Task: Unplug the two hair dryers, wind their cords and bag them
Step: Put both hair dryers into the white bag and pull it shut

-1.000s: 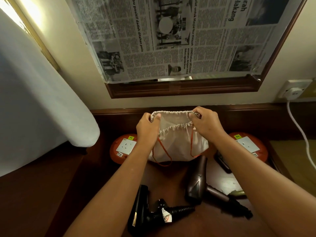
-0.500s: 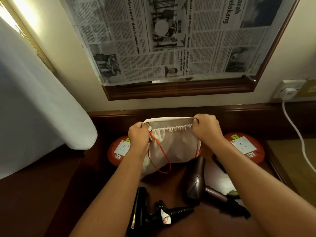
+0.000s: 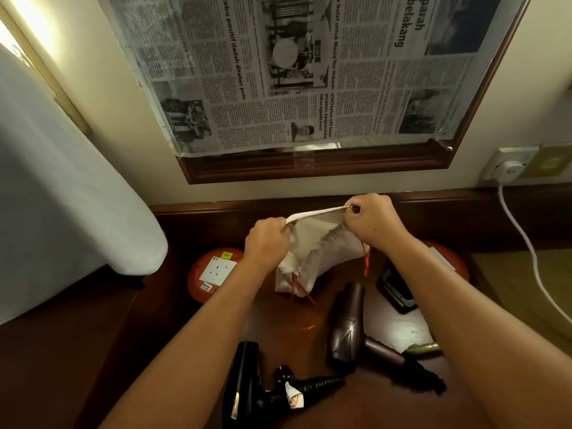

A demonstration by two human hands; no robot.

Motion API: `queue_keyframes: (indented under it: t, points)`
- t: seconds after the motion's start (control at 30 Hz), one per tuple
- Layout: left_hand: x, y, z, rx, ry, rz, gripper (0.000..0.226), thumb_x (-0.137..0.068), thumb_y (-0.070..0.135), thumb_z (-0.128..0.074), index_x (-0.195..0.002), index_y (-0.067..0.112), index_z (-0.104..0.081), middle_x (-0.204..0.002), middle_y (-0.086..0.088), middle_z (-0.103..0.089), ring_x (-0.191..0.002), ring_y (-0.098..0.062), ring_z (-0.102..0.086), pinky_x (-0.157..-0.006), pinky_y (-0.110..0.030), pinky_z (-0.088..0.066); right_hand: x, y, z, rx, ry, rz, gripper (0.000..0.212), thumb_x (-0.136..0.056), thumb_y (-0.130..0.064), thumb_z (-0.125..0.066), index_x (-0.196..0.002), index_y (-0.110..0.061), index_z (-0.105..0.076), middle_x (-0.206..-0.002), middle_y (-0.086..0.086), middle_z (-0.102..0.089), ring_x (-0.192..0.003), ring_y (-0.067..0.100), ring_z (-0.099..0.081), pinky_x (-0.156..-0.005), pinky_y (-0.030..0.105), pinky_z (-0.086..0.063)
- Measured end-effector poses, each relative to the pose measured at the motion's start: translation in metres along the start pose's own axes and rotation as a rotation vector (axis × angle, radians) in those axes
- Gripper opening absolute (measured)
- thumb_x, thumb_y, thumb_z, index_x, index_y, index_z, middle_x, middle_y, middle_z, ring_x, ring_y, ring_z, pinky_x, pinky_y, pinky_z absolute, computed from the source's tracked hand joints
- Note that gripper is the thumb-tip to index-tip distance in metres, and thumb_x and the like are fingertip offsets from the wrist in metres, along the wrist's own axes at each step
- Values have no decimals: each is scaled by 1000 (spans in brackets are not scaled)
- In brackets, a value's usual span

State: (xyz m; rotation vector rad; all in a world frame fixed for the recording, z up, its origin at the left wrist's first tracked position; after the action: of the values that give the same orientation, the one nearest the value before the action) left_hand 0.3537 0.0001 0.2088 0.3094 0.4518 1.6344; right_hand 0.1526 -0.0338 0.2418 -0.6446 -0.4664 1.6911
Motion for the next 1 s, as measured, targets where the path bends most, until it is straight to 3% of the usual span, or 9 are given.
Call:
queue_keyframes:
  t: [0.17,0.33,0.47,0.57,0.63,0.7,0.8,0.9,1.0]
  points:
    - [1,-11,8,161,19,120,30,-97,22,-44,-77,10,-62,-78,-6,-61,-77,-28,-60,-65,-37,-47,9,6,3,3,-15,23,26,-84,-6,-44,-66,-4,-63,-66,13,-63,-61,25,-57,-56,34,-48]
    - [5,-30,6,256,5,212,34,-97,28,-47,-74,12,-65,-76,-7,-64,-71,-24,-61,-65,-37,-49,9,13,2,-51,-49,-22,28,-86,-6,-44,-77,-9,-71,-73,9,-68,-70,24,-63,-60,34,-52]
    - [5,-22,6,288,-20,164,41,-96,25,-48,-56,21,-48,-59,1,-50,-59,-16,-48,-54,-29,-35,10,22,-1,-163,-44,-128,24,-88,-9,-50,-74,-9,-70,-69,8,-65,-58,15,-55,-47,18,-41]
    - [5,-14,5,282,-43,123,33,-95,26,-50,-63,22,-48,-63,3,-53,-62,-14,-49,-52,-26,-33,10,27,-2,-219,-32,-177,38,-89,-13,-52,-50,-11,-51,-49,1,-47,-47,12,-40,-37,13,-30]
    - [5,-9,0,257,-57,99,34,-95,28,-50,-61,22,-46,-61,3,-51,-61,-15,-49,-51,-27,-33,11,27,0,-225,-6,-190,45,-88,-14,-53,-46,-13,-39,-44,-1,-36,-43,11,-31,-36,15,-27]
    - [5,-11,-3,208,-61,89,35,-95,23,-47,-61,20,-49,-61,1,-52,-62,-19,-51,-52,-28,-34,12,26,6,-200,13,-176,41,-87,-11,-50,-47,-10,-39,-46,2,-38,-44,13,-31,-41,22,-30]
    - [3,-24,2,148,-58,110,27,-93,17,-48,-69,20,-59,-64,1,-57,-64,-18,-55,-52,-26,-34,13,24,16,-78,27,-96,27,-84,-7,-48,-60,-1,-58,-60,8,-59,-54,23,-51,-51,32,-43]
    - [2,-32,13,130,-69,123,22,-90,10,-50,-78,18,-67,-64,3,-57,-61,-13,-53,-51,-25,-37,17,23,12,77,-13,5,22,-85,-9,-46,-76,-10,-66,-71,4,-64,-66,20,-60,-57,30,-49]
    - [3,-36,20,70,-79,109,23,-87,5,-47,-83,11,-69,-71,-6,-62,-68,-24,-59,-61,-33,-48,20,28,7,148,-59,22,20,-87,-8,-45,-80,-18,-61,-72,-1,-59,-68,16,-57,-54,25,-41]
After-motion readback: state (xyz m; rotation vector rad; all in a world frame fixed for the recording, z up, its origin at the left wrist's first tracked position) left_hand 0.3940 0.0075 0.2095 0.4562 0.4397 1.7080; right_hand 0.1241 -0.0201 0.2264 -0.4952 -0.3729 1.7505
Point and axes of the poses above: each hand's wrist, its own x-axis away from the middle knuckle, its own z-axis out of the back of the hand, y = z × x, the point moved 10 cm from there along -x, towards the middle knuckle
